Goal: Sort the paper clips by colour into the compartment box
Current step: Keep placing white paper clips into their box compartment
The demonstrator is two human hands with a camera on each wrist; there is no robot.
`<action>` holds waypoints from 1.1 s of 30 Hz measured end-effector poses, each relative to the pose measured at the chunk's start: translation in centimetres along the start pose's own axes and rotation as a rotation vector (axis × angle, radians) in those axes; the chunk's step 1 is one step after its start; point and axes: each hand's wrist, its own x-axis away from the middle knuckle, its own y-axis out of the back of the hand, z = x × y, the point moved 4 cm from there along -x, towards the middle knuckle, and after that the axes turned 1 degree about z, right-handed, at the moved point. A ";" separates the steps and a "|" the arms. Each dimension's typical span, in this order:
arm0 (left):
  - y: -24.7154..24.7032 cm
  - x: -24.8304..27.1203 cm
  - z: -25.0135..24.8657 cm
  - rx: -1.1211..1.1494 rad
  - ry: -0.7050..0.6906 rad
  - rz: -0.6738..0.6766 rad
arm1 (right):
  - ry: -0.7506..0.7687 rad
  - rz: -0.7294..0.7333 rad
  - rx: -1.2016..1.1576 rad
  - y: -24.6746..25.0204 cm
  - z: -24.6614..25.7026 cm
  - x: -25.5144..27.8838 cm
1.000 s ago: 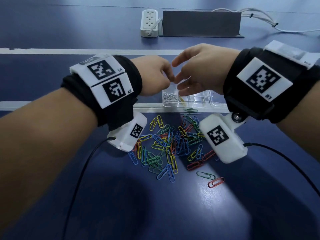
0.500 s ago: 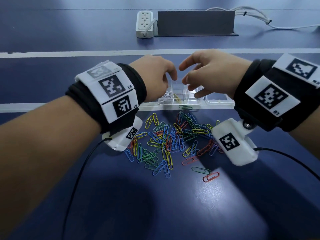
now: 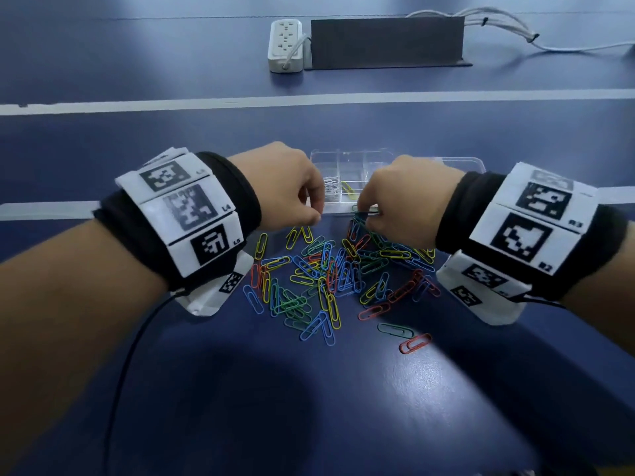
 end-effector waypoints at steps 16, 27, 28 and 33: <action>-0.7 -0.7 -2.2 -0.035 -0.054 0.024 | 0.018 -0.033 -0.049 0.0 -0.7 0.2; -1.0 -0.4 -1.4 -0.037 0.006 0.069 | -0.024 -0.057 -0.244 0.1 -1.4 0.6; -1.0 -0.5 -1.5 -0.041 0.005 0.071 | -0.016 -0.054 -0.257 0.0 -1.3 0.5; -1.0 -0.3 -1.5 -0.063 0.032 0.120 | 0.057 -0.030 -0.242 -0.2 -0.5 0.8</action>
